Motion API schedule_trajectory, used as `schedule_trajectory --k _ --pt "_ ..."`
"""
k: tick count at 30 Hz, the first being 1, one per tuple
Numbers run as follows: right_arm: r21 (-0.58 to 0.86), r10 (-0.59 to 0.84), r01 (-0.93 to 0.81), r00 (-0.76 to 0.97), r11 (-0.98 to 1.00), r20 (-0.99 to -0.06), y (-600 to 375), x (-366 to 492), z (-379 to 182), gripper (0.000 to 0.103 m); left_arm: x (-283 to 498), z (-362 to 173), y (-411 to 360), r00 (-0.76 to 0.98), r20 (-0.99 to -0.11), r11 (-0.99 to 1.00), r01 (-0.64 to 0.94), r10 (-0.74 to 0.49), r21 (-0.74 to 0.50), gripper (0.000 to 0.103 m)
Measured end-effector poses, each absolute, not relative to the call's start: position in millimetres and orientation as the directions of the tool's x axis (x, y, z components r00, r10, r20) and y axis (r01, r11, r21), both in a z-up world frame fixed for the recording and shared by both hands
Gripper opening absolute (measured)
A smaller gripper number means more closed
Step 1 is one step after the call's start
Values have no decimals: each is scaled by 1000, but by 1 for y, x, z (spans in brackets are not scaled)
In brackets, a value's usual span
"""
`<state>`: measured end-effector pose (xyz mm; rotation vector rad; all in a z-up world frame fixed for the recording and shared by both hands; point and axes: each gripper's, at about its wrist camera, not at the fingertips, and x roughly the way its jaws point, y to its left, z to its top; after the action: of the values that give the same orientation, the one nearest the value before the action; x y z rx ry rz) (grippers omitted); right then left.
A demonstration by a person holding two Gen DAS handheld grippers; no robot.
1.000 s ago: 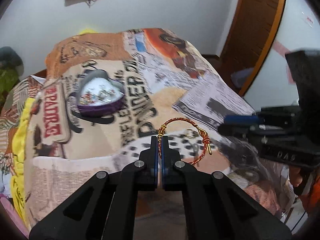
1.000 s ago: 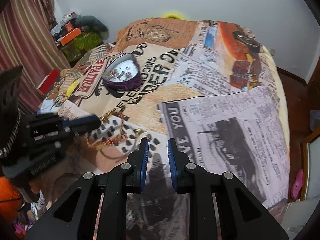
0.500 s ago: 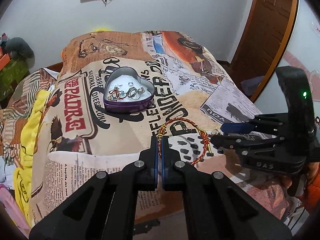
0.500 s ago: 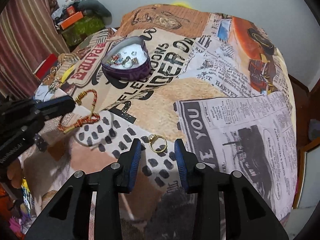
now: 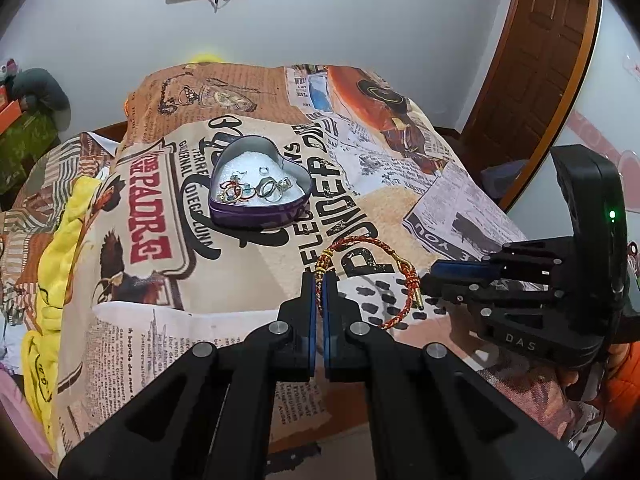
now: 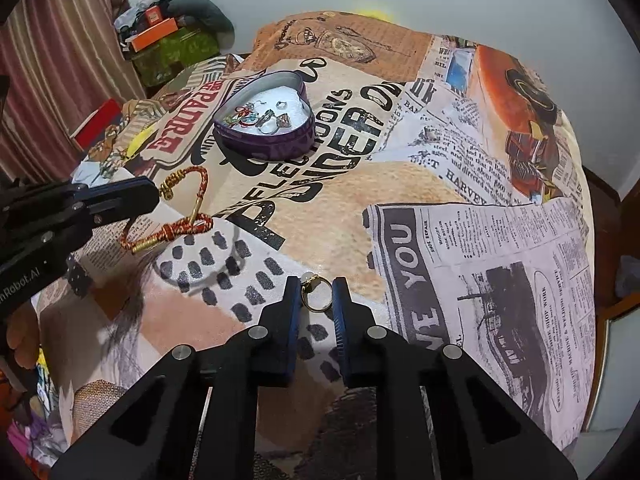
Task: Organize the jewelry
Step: 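Grasp the red-gold beaded bracelet with the left gripper while the right gripper grasps a gold ring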
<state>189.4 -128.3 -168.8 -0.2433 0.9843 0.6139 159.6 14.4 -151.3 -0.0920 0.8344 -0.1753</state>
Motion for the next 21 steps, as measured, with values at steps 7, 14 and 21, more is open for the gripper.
schedule_trajectory --k 7,14,21 --pt "85 383 -579 415 811 -825 -128 190 -160 6 157 -144 21 675 -715 983 102 -180 -151 1" --pt "61 384 -581 451 811 -806 -127 188 -152 5 156 -139 30 690 -704 985 86 -169 -153 1" --pt "90 409 -552 488 829 -771 -140 192 -133 5 158 -138 37 698 -697 985 67 -162 -161 1"
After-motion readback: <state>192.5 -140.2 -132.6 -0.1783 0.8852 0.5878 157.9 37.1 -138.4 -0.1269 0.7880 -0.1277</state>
